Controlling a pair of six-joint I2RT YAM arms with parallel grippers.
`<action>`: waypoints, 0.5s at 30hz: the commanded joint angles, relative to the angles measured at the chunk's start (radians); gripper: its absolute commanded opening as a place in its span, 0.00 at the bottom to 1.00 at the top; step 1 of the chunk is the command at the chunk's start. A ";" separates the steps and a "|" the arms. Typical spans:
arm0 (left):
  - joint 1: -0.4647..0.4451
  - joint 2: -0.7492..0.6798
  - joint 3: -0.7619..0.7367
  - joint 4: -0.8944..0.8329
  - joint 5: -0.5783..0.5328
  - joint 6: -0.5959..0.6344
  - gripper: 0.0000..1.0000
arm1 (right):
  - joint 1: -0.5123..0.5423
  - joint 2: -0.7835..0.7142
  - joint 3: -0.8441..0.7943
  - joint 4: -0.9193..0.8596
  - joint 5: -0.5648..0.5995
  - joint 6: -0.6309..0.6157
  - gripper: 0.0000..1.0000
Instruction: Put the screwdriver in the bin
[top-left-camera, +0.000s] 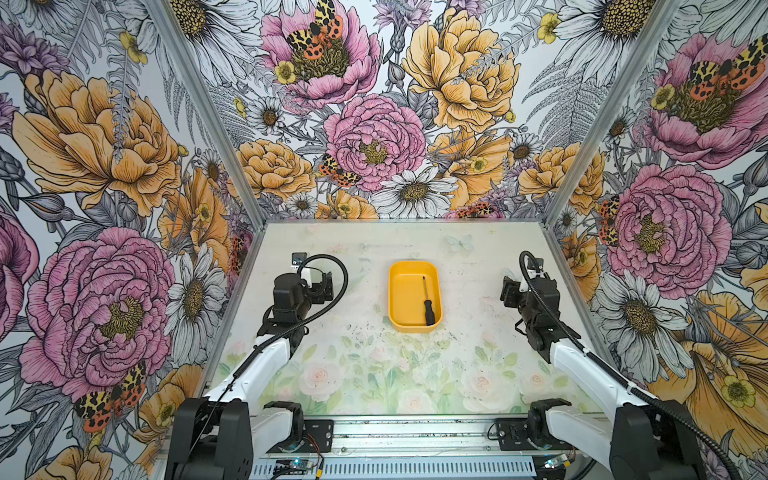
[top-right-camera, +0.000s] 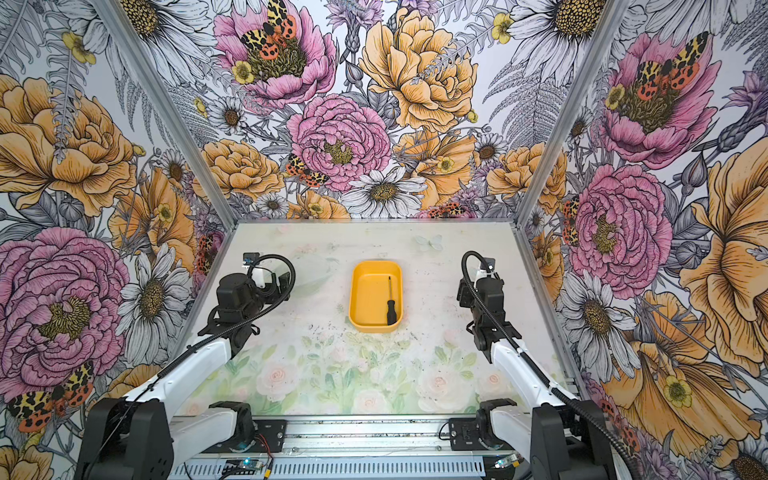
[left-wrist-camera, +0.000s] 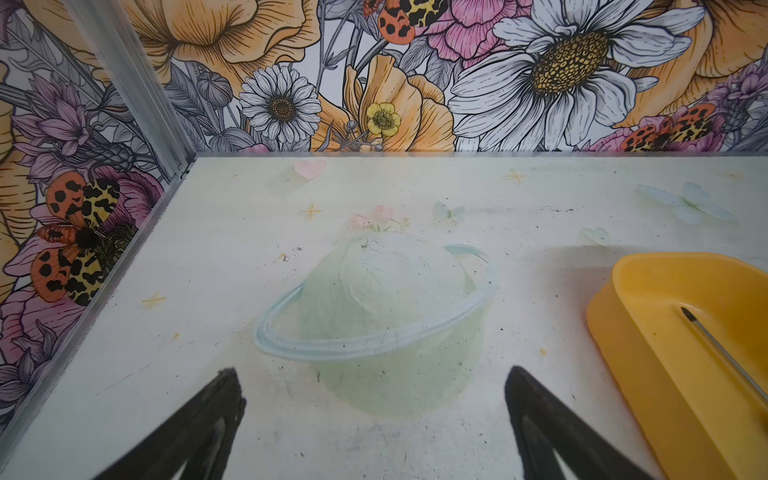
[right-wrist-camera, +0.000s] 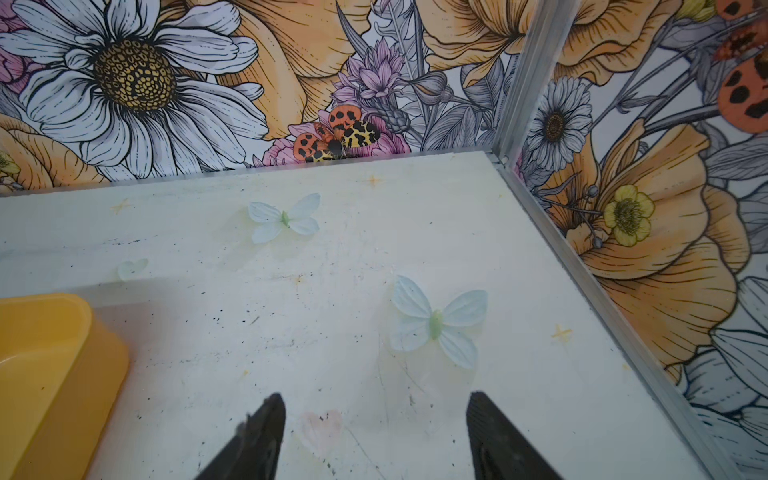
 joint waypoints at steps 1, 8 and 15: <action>0.015 0.011 -0.041 0.139 0.061 0.051 0.99 | -0.011 0.019 -0.020 0.180 0.058 -0.029 0.70; 0.049 0.051 -0.114 0.295 0.059 0.073 0.99 | -0.036 0.110 -0.104 0.368 0.144 -0.069 0.70; 0.095 0.135 -0.179 0.493 0.092 0.042 0.99 | -0.063 0.239 -0.113 0.506 0.142 -0.041 0.69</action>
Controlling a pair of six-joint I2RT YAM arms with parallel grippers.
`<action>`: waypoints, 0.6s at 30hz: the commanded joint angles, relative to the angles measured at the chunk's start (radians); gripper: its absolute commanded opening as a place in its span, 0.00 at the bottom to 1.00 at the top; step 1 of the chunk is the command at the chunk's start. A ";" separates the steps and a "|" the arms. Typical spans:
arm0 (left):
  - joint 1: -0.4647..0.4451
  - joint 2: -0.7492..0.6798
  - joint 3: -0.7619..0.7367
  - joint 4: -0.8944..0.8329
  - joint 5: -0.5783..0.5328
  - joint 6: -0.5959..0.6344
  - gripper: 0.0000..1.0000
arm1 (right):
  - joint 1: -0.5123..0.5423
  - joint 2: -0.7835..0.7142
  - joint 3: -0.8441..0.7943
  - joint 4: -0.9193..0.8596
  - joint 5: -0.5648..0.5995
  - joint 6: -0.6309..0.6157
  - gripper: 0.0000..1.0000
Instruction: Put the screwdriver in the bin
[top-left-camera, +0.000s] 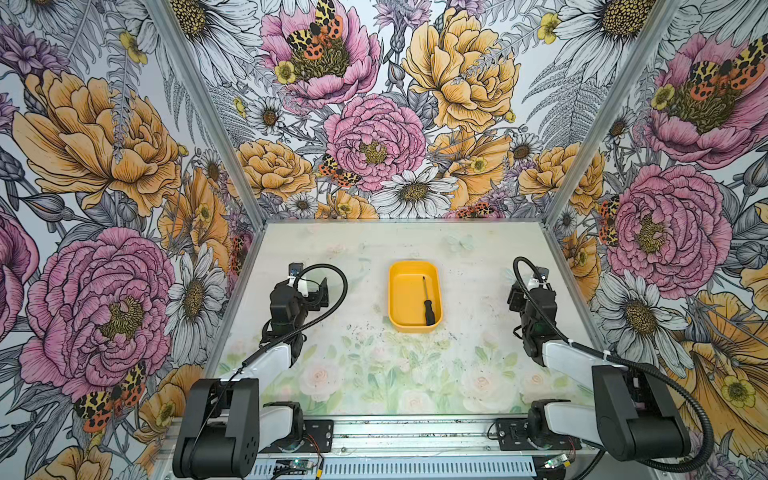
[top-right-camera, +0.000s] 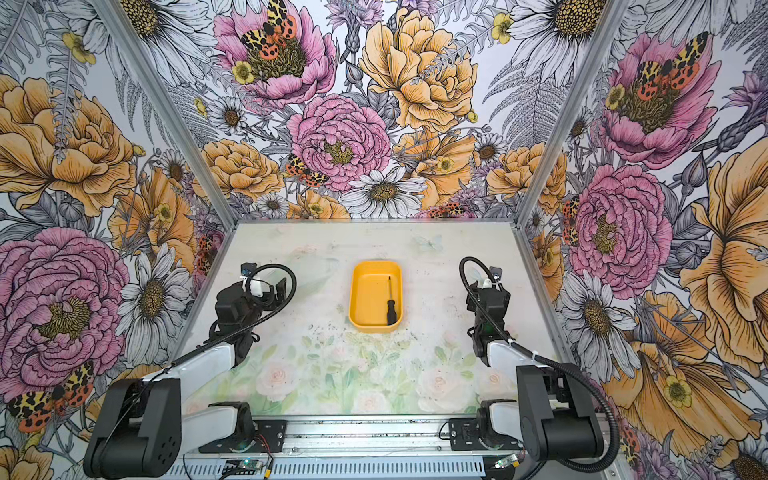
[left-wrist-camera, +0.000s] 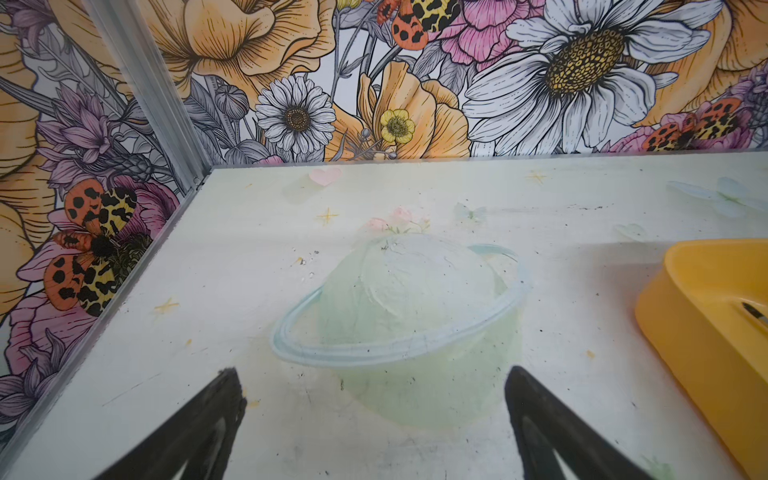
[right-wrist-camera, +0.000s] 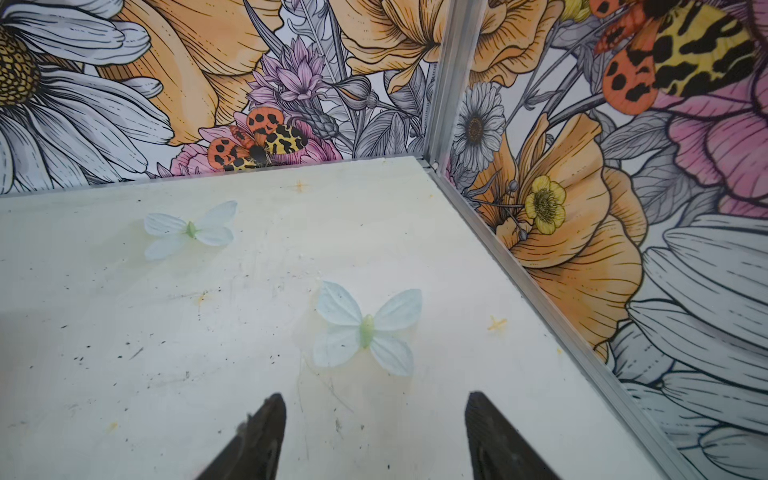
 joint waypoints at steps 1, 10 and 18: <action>0.021 0.042 -0.027 0.166 0.047 -0.015 0.99 | -0.005 0.049 0.007 0.150 0.019 0.001 0.69; 0.032 0.093 -0.023 0.208 0.057 -0.025 0.99 | -0.009 0.170 0.038 0.221 0.015 -0.008 0.67; 0.058 0.207 -0.045 0.391 0.071 -0.065 0.99 | -0.009 0.182 0.058 0.199 -0.005 -0.018 0.67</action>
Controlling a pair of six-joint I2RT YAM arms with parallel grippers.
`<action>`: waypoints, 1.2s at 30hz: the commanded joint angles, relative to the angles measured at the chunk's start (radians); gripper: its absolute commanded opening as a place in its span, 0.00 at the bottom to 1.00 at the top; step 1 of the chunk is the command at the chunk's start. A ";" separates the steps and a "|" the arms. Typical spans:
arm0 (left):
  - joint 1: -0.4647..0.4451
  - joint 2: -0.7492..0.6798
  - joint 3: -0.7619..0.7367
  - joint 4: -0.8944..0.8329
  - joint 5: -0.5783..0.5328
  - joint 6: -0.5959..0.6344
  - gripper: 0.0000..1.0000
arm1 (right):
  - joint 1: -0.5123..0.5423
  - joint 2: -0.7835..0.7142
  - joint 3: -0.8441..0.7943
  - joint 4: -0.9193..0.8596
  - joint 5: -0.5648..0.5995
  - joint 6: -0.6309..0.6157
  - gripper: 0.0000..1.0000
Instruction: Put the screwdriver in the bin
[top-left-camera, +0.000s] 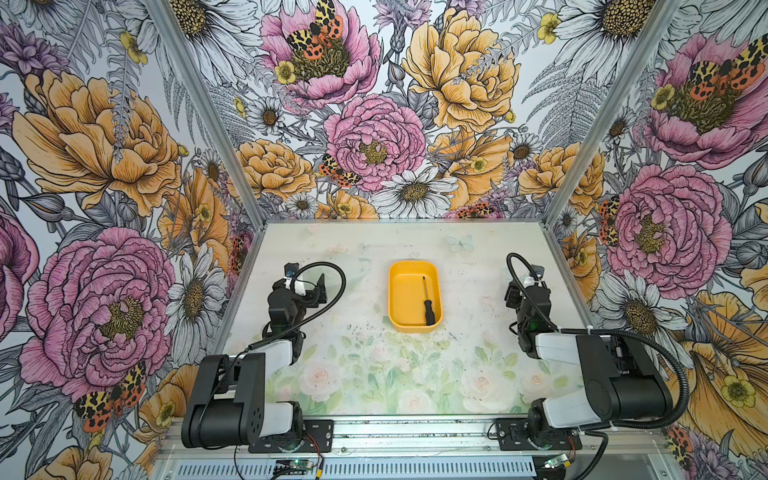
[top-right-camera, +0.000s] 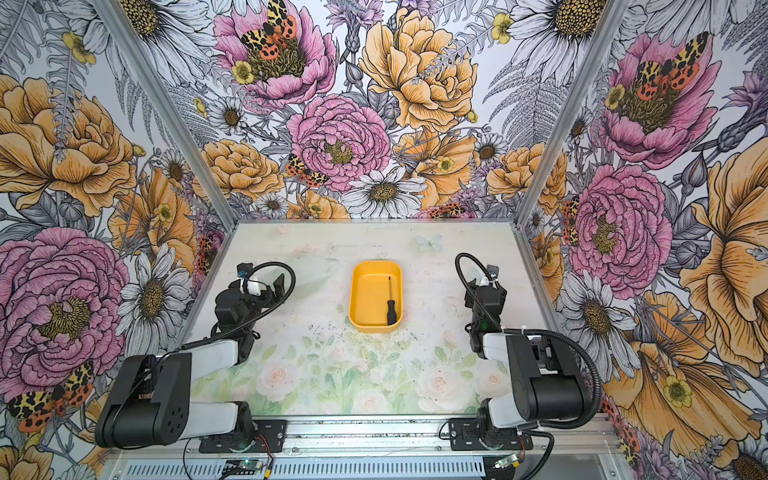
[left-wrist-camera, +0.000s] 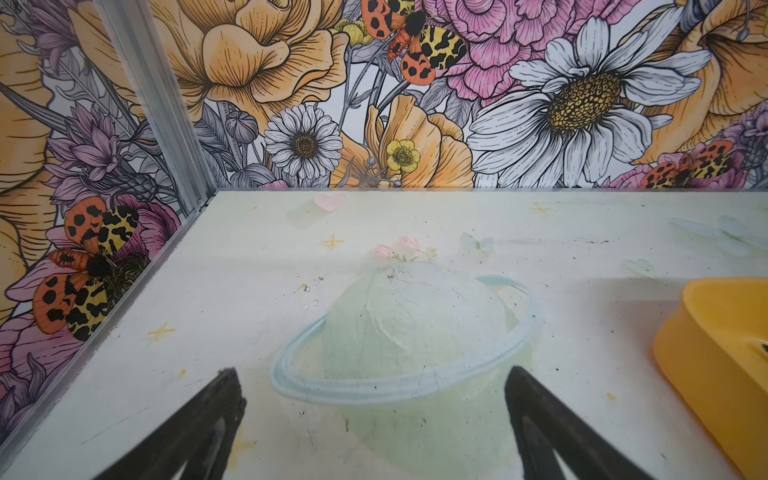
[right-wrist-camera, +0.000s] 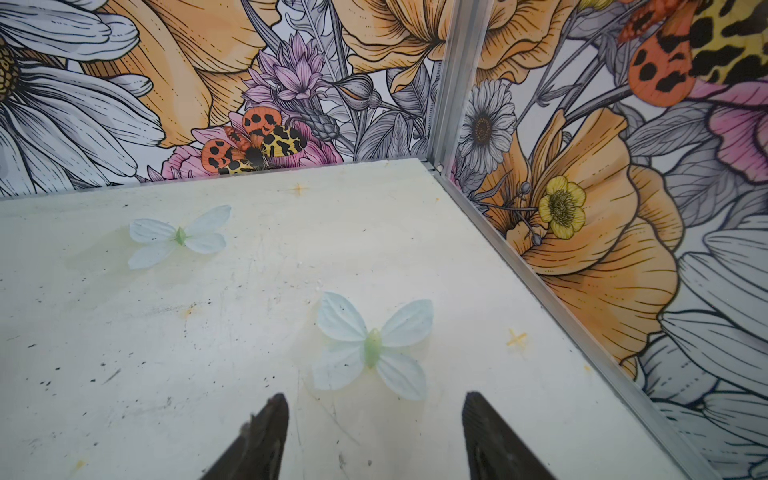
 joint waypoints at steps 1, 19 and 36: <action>0.022 0.085 -0.027 0.175 0.045 -0.036 0.99 | -0.004 0.014 0.033 0.028 -0.002 -0.015 0.67; 0.010 0.179 0.007 0.192 -0.003 -0.038 0.99 | -0.011 0.041 0.058 0.007 -0.093 -0.038 0.75; 0.016 0.179 0.035 0.136 -0.009 -0.047 0.99 | -0.015 0.042 0.064 -0.002 -0.101 -0.035 1.00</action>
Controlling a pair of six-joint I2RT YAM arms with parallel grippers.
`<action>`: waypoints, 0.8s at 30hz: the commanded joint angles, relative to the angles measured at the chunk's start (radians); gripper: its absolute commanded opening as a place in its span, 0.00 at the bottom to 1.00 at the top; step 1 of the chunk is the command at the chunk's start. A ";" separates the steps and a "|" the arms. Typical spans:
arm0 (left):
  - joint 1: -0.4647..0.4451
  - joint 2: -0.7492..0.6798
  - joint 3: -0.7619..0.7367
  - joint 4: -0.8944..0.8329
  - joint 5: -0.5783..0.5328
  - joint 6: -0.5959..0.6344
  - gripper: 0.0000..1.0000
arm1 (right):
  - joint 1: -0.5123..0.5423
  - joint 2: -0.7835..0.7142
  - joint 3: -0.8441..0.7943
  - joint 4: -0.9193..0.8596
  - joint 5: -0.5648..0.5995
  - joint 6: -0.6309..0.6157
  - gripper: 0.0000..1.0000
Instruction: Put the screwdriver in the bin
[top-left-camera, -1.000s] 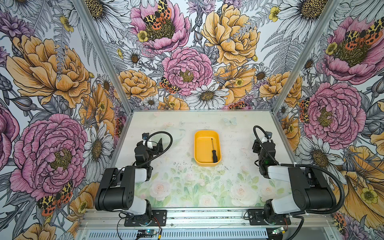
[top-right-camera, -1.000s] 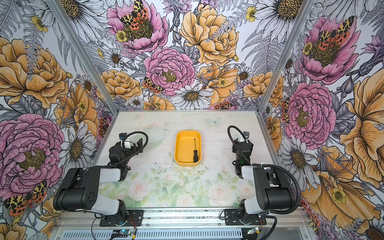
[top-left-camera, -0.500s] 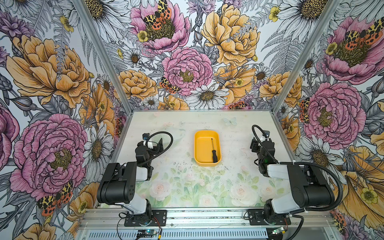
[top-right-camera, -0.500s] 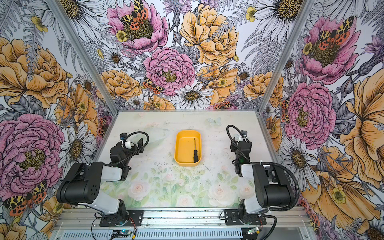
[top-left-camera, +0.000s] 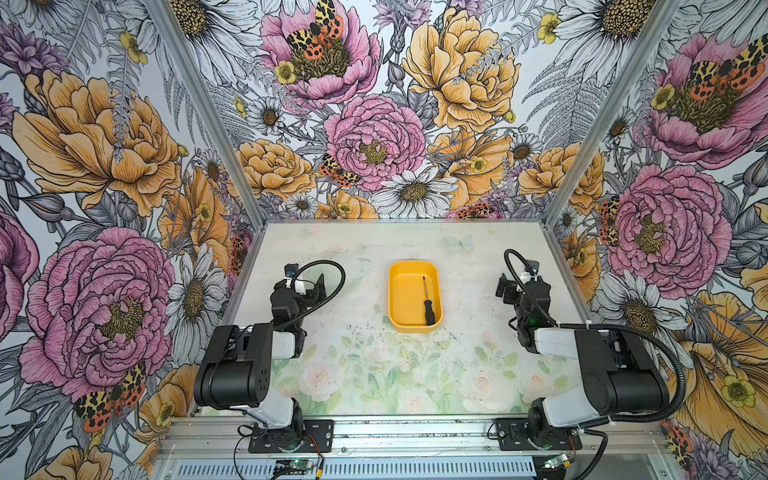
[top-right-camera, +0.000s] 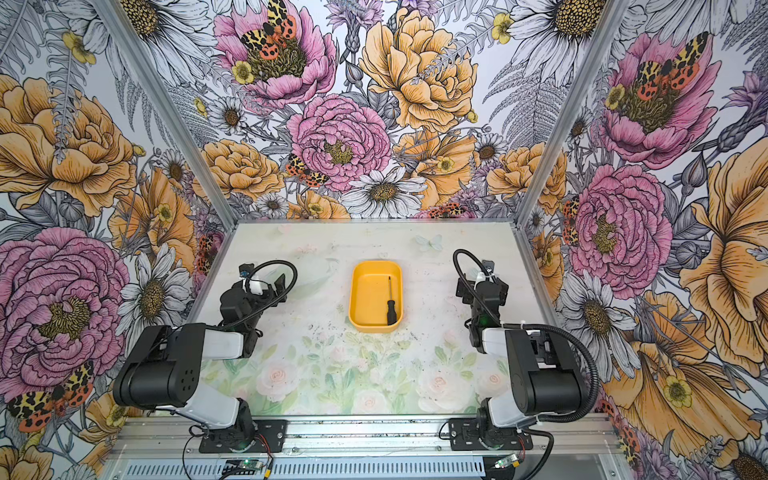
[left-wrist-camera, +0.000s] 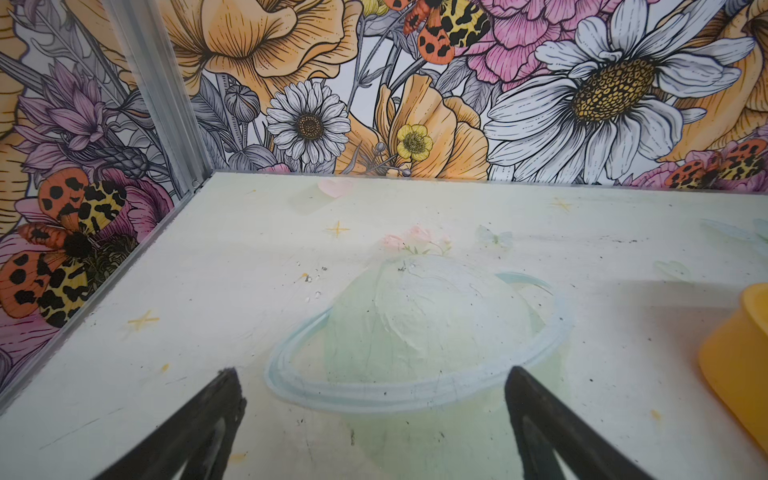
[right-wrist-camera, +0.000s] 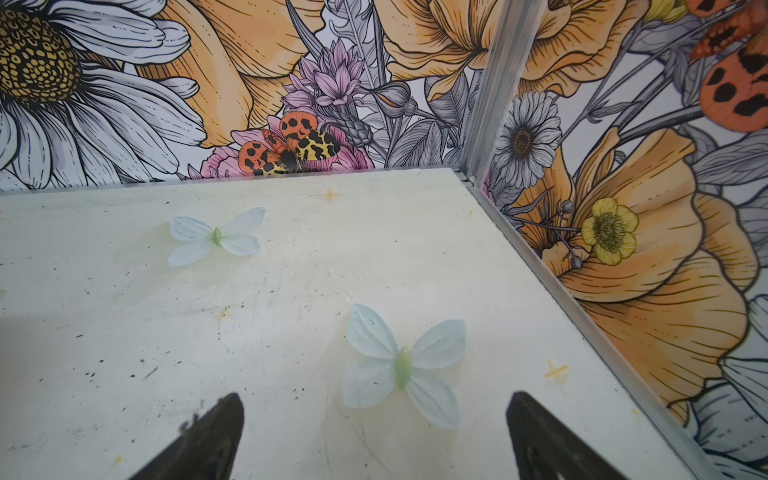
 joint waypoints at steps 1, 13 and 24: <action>0.000 0.003 0.014 -0.003 -0.016 -0.021 0.99 | -0.007 0.010 0.022 0.003 -0.010 -0.002 0.99; 0.000 0.003 0.014 -0.003 -0.017 -0.021 0.99 | -0.004 0.006 0.012 0.014 -0.010 -0.002 1.00; 0.000 0.002 0.014 -0.002 -0.016 -0.022 0.99 | -0.003 0.006 0.012 0.016 -0.008 -0.005 0.99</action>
